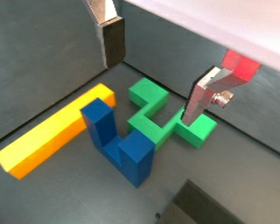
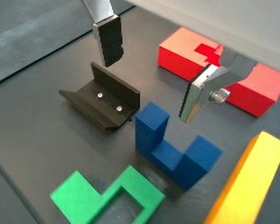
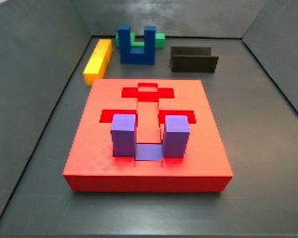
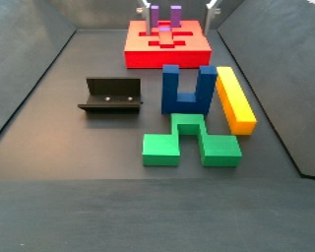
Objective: Pick up the blue object. Move up. Move to above the board. Insert the blue object.
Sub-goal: Pick up the blue object.
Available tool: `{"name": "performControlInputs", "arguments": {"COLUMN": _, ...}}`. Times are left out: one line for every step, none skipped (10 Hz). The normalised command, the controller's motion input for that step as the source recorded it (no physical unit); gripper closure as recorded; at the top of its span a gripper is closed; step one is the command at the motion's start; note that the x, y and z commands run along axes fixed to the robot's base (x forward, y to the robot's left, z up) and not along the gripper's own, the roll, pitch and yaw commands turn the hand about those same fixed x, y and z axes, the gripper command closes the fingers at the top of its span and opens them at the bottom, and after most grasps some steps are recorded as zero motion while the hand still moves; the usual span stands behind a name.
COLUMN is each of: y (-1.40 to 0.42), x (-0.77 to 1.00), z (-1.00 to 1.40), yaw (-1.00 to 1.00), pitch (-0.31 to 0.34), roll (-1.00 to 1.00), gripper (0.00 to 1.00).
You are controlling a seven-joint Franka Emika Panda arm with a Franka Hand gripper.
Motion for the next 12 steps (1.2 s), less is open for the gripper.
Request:
{"name": "performControlInputs", "arguments": {"y": 0.0, "x": 0.24, "z": -0.17, "yaw": -0.39, "pitch": -0.091, "roll": -0.13, "gripper": 0.0}}
{"name": "performControlInputs", "arguments": {"y": 0.0, "x": 0.25, "z": -0.23, "yaw": -0.25, "pitch": -0.164, "roll": -0.2, "gripper": 0.0}}
{"name": "performControlInputs", "arguments": {"y": 0.0, "x": 0.28, "z": -0.19, "yaw": -0.26, "pitch": -0.17, "roll": -0.2, "gripper": 0.0}}
{"name": "performControlInputs", "arguments": {"y": 0.0, "x": 0.28, "z": -0.16, "yaw": -0.27, "pitch": -0.17, "roll": -0.18, "gripper": 0.0}}
{"name": "performControlInputs", "arguments": {"y": 0.0, "x": 0.27, "z": -0.22, "yaw": -0.13, "pitch": -0.16, "roll": -0.17, "gripper": 0.0}}
{"name": "performControlInputs", "arguments": {"y": 0.0, "x": 0.24, "z": -0.34, "yaw": 0.0, "pitch": -0.156, "roll": -0.15, "gripper": 0.0}}
{"name": "performControlInputs", "arguments": {"y": 0.01, "x": 0.21, "z": -0.47, "yaw": 0.07, "pitch": -0.146, "roll": -0.13, "gripper": 0.0}}
{"name": "performControlInputs", "arguments": {"y": 0.02, "x": 0.17, "z": -0.48, "yaw": 0.2, "pitch": -0.123, "roll": -0.1, "gripper": 0.0}}
{"name": "performControlInputs", "arguments": {"y": 0.03, "x": 0.12, "z": -0.45, "yaw": 0.34, "pitch": -0.076, "roll": -0.05, "gripper": 0.0}}
{"name": "performControlInputs", "arguments": {"y": 0.03, "x": 0.05, "z": -0.37, "yaw": 0.45, "pitch": -0.056, "roll": -0.03, "gripper": 0.0}}
{"name": "performControlInputs", "arguments": {"y": 0.03, "x": 0.0, "z": -0.27, "yaw": 0.47, "pitch": -0.046, "roll": -0.04, "gripper": 0.0}}
{"name": "performControlInputs", "arguments": {"y": 0.02, "x": 0.0, "z": -0.08, "yaw": 0.43, "pitch": -0.057, "roll": -0.11, "gripper": 0.0}}
